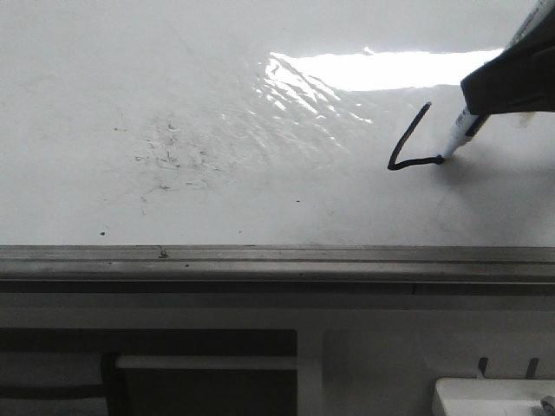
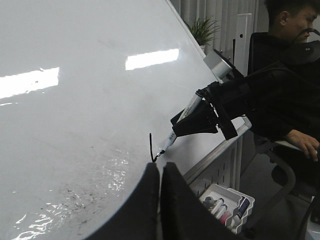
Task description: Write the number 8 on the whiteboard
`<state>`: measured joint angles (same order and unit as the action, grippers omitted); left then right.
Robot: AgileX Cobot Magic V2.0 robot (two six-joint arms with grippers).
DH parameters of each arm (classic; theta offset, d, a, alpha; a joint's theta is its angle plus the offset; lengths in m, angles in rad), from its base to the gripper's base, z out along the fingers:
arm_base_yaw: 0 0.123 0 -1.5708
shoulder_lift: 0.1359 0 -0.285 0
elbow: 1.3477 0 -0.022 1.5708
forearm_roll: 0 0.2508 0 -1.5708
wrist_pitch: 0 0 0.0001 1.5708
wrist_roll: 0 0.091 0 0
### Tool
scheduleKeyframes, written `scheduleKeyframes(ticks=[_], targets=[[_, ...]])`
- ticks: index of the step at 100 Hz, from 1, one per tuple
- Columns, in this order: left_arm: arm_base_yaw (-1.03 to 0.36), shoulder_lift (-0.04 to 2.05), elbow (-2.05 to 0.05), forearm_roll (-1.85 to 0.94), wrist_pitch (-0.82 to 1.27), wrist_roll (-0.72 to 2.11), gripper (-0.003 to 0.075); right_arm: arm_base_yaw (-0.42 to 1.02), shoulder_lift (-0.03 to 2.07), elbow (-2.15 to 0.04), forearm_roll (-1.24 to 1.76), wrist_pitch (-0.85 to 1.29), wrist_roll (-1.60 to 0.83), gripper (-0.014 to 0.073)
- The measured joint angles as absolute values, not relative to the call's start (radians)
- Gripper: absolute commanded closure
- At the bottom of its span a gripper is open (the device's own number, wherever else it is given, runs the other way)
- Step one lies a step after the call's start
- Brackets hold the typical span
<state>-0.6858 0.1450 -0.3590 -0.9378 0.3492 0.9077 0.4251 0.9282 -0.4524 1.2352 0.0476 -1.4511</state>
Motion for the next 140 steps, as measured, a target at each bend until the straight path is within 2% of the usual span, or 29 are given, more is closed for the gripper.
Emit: scheduleKeyframes(ticks=[37,81,128,140], targets=[[-0.686,0.145,-0.359,-0.938,0.349,0.908,0.0741,0.388,0.920,-0.388,1.245,0.151,-1.457,0.0638],[-0.686,0.145,-0.359,-0.938,0.349,0.908,0.0741,0.386,0.940,-0.527,1.228,0.168,-1.470,0.0637],[-0.686,0.145,-0.359,-0.938,0.349,0.908,0.0741,0.386,0.942,-0.571,1.225,0.112,-1.474,0.0637],[-0.686,0.145,-0.359,-0.938,0.349,0.908,0.0741,0.384,0.936,-0.580,1.224,0.196,-1.474,0.0637]])
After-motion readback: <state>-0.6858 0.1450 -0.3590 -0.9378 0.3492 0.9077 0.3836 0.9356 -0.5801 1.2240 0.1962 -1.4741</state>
